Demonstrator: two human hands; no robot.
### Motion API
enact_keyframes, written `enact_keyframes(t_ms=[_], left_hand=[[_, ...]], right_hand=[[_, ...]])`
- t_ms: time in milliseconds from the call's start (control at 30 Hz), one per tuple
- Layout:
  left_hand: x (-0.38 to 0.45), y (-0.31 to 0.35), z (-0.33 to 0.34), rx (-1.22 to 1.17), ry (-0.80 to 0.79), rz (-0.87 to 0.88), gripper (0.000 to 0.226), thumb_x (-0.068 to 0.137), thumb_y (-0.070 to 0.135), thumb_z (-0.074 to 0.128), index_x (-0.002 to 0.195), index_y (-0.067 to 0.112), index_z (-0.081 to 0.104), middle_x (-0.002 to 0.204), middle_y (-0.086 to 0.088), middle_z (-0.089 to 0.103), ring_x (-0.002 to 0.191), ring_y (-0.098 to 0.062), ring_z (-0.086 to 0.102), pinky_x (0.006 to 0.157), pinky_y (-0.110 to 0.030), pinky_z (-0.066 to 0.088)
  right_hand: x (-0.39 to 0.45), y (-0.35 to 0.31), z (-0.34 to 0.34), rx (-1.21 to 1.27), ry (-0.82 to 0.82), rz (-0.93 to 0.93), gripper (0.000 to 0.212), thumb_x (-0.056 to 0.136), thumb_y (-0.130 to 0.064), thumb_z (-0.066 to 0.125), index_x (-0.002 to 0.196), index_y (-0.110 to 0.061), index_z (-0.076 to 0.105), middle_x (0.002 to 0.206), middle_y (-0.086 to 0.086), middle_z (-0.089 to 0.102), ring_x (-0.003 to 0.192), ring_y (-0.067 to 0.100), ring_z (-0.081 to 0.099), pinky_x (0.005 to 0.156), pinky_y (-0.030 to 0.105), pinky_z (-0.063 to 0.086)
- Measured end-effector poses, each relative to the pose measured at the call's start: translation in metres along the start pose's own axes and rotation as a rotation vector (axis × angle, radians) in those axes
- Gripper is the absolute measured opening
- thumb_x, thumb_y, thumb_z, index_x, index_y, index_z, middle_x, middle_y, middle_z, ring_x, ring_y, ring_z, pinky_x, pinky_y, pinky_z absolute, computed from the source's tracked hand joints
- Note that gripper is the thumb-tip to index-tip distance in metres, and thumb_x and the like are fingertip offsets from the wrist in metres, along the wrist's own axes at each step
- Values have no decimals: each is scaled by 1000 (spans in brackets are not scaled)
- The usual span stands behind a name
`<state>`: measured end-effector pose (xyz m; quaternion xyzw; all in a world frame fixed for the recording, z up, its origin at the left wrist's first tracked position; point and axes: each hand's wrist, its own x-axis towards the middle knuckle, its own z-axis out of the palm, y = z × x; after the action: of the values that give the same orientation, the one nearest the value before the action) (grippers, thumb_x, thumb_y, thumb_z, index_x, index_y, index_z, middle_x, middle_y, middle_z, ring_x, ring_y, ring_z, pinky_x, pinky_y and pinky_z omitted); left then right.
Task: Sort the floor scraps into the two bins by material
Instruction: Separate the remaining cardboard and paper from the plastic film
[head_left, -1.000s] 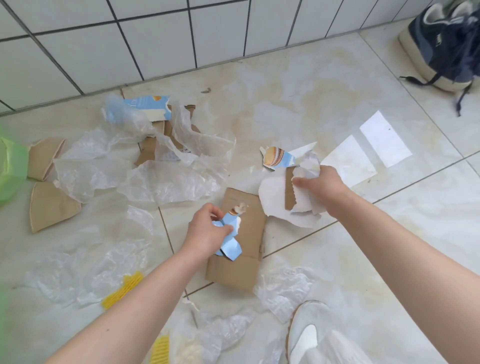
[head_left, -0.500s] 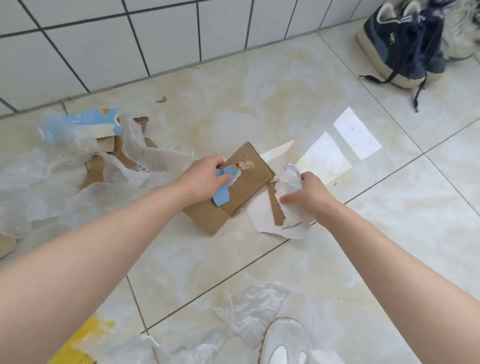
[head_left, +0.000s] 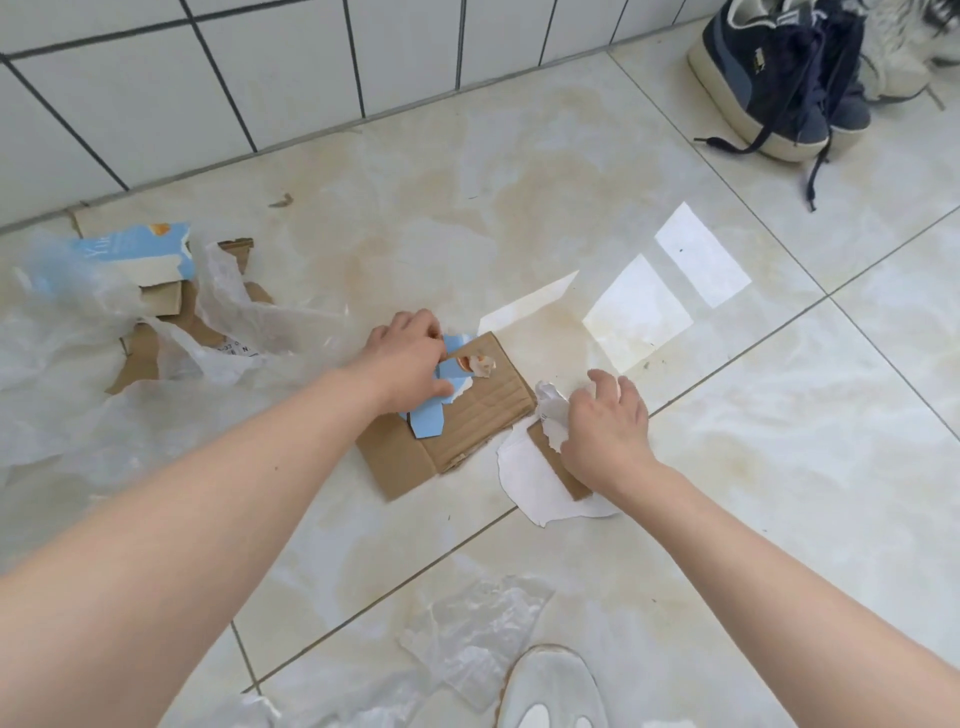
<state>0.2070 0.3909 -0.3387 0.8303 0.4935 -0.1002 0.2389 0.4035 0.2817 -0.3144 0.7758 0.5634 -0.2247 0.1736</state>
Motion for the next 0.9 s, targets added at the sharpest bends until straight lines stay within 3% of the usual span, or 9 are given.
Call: enact_keyframes(t_ms=[67,133,233,333,533,667,767,833,900], left_hand=[[-8,1,6,-96,81,-43,33,84,36,64,103,10,60,119,-5,38,114,-24,38,96,-34,35],[-17,1,10,-280,156,-87,30,81,30,69,99,7,60,111,-5,40,100,-22,46,84,-30,40],[-33,2,11,-465,237,-155,27,77,24,75,95,11,60,103,0,42,89,-17,48,73,-23,34],[-52,1,5,-555,320,-200,23,75,19,77,87,18,57,97,1,49,88,-15,47,68,-20,30],[-120,-27,-13,-653,435,-278,21,76,18,75,87,15,57,85,5,55,80,-14,52,65,-26,46],[-182,-60,-31,-707,562,-432,24,76,16,75,89,17,55,84,8,55,78,-9,51,62,-13,39],[-237,-91,-45,-813,704,-571,26,76,16,76,91,17,55,82,16,54,80,-11,52,62,-12,38],[-279,-108,-54,-880,791,-644,26,77,15,75,95,16,56,85,17,55,77,-5,54,60,-11,39],[-320,-121,-59,-955,872,-703,28,79,13,74,99,17,55,89,16,56,80,0,55,64,-11,42]], right_hand=[[-1,-2,5,26,-14,17,42,89,-11,48,130,-3,38,156,10,8,143,40,5,114,54,14],[-3,-3,8,59,-11,18,40,88,-7,48,126,-4,38,149,12,21,135,36,26,106,53,27],[-7,-4,5,2,58,-22,28,87,-8,49,114,-7,41,122,9,45,105,31,48,83,41,37],[-13,-10,0,17,105,-76,20,87,-7,48,98,-13,32,93,3,49,80,29,46,69,36,33],[-33,-47,-8,146,120,-232,17,87,-7,43,94,-15,29,80,0,43,77,31,44,64,36,33],[-51,-94,-14,255,-24,-351,16,86,-7,41,101,-11,38,84,6,51,80,34,52,63,38,40],[-70,-137,-20,286,-143,-466,22,87,-8,43,108,-13,42,90,9,56,82,31,55,63,36,44],[-88,-166,-29,297,-166,-562,24,88,-10,46,112,-15,42,92,7,56,83,28,54,60,31,42],[-108,-196,-40,246,-152,-681,26,89,-11,49,115,-13,43,94,6,56,87,29,54,65,35,45]])
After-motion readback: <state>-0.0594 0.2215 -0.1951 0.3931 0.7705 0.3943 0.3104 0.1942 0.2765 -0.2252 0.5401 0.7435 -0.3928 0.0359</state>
